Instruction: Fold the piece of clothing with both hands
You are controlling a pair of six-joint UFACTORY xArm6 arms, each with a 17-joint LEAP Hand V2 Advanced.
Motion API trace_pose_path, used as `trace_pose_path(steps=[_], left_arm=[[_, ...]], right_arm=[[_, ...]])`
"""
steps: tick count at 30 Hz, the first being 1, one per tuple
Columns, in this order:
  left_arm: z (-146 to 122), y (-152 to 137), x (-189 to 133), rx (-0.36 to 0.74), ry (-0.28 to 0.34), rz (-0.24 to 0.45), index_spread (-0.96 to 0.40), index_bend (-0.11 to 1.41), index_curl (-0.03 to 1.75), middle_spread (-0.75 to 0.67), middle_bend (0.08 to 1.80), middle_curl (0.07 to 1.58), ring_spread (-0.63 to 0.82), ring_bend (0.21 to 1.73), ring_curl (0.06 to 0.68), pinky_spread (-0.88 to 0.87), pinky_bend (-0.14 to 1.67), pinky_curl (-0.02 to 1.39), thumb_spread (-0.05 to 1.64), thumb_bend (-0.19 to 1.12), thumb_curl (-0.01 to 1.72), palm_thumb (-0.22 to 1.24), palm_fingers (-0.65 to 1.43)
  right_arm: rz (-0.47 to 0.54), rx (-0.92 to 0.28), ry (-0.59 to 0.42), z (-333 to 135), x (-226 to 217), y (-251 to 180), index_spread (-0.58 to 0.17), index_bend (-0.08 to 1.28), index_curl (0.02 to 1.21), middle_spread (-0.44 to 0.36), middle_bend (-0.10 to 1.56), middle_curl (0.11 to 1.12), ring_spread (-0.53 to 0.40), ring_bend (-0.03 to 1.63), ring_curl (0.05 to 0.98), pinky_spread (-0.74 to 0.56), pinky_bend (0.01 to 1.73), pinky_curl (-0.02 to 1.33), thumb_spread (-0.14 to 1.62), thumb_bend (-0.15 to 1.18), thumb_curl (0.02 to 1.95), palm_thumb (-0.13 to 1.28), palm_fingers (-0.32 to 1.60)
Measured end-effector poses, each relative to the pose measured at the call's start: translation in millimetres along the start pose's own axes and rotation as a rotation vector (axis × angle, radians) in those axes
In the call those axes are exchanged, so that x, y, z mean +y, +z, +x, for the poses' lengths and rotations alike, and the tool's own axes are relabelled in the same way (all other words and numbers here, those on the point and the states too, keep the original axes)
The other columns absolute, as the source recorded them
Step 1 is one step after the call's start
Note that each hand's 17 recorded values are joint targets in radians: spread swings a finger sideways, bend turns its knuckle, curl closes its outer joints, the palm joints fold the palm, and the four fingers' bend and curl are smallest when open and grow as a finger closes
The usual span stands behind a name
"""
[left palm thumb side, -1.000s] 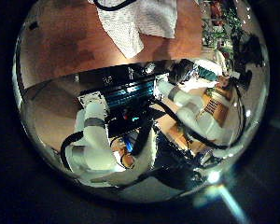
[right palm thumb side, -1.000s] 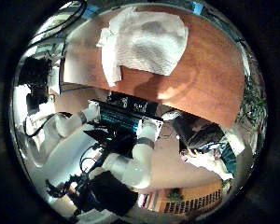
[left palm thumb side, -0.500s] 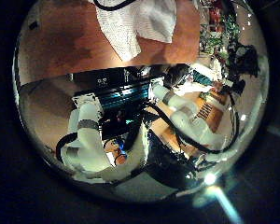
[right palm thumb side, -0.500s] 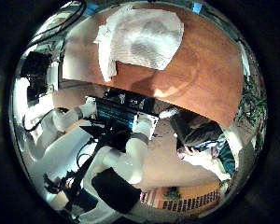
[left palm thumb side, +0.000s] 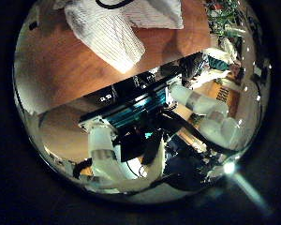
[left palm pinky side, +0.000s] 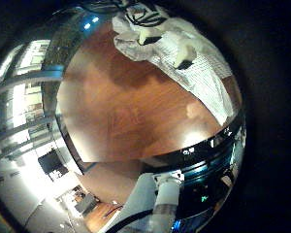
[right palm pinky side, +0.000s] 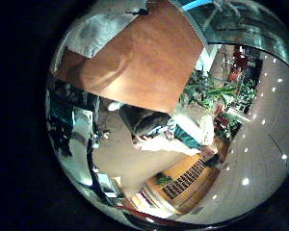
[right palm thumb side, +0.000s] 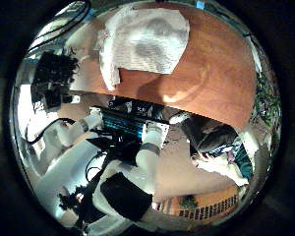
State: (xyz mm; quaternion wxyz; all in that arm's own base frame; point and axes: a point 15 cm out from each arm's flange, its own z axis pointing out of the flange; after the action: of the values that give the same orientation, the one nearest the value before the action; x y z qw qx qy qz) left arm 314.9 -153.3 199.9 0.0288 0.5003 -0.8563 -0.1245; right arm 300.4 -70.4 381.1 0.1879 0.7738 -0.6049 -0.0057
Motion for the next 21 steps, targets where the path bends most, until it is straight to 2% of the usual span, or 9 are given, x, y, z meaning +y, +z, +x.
trace_pose_path(steps=[3, 7, 13, 16, 18, 21], left_arm=[[7, 22, -7, 0.0, 0.022, -0.007, 0.08, 0.14, 0.26, 0.39, 0.19, 0.34, 0.46, 0.74, 0.193, 0.47, 0.51, 0.32, 0.94, -0.03, 0.28, 0.06, -0.04], [18, 40, -14, 0.01, 0.025, -0.016, 0.13, 0.12, 0.24, 0.48, 0.18, 0.33, 0.51, 0.77, 0.2, 0.48, 0.53, 0.32, 0.92, -0.03, 0.29, 0.06, -0.04], [37, 59, -27, 0.02, 0.011, 0.031, 0.2, 0.13, 0.22, 0.54, 0.2, 0.32, 0.54, 0.83, 0.214, 0.48, 0.57, 0.33, 0.88, -0.03, 0.3, 0.07, 0.0], [43, 61, -31, 0.016, -0.007, 0.053, 0.2, 0.15, 0.22, 0.51, 0.26, 0.34, 0.51, 0.84, 0.209, 0.47, 0.56, 0.32, 0.87, -0.03, 0.31, 0.09, 0.09], [45, 61, -32, 0.009, -0.015, 0.055, 0.19, 0.16, 0.23, 0.41, 0.33, 0.37, 0.46, 0.83, 0.205, 0.44, 0.53, 0.31, 0.87, -0.02, 0.31, 0.12, 0.17], [43, 59, -37, -0.012, -0.029, 0.062, 0.14, 0.17, 0.25, 0.27, 0.46, 0.43, 0.3, 0.83, 0.207, 0.35, 0.5, 0.3, 0.89, -0.01, 0.32, 0.19, 0.27]], right_arm=[[-0.008, -0.002, 0.028, -1, 0, 1, -0.364, 0.16, 0.29, -0.01, 0.2, 0.36, 0.088, 0.56, 0.233, 0.32, 0.59, 0.21, 1.23, -0.01, 0.21, 0.13, 0.2], [-0.021, -0.007, 0.041, -2, 6, 1, -0.357, 0.16, 0.29, -0.011, 0.21, 0.36, 0.078, 0.56, 0.235, 0.32, 0.59, 0.21, 1.26, -0.01, 0.21, 0.16, 0.2], [-0.033, -0.009, 0.046, -2, 10, 1, -0.358, 0.16, 0.29, -0.014, 0.2, 0.36, 0.071, 0.56, 0.236, 0.32, 0.58, 0.21, 1.3, -0.01, 0.2, 0.18, 0.21], [-0.031, -0.009, 0.047, -2, 10, 1, -0.359, 0.16, 0.29, -0.015, 0.2, 0.36, 0.068, 0.56, 0.237, 0.32, 0.58, 0.21, 1.31, -0.01, 0.19, 0.19, 0.21], [-0.032, -0.007, 0.046, -2, 10, 1, -0.359, 0.16, 0.29, -0.016, 0.2, 0.36, 0.067, 0.55, 0.236, 0.32, 0.57, 0.21, 1.32, -0.01, 0.19, 0.19, 0.21], [-0.03, -0.007, 0.044, -2, 10, 1, -0.361, 0.17, 0.29, -0.017, 0.2, 0.36, 0.066, 0.55, 0.236, 0.32, 0.57, 0.21, 1.32, -0.01, 0.19, 0.19, 0.22]])
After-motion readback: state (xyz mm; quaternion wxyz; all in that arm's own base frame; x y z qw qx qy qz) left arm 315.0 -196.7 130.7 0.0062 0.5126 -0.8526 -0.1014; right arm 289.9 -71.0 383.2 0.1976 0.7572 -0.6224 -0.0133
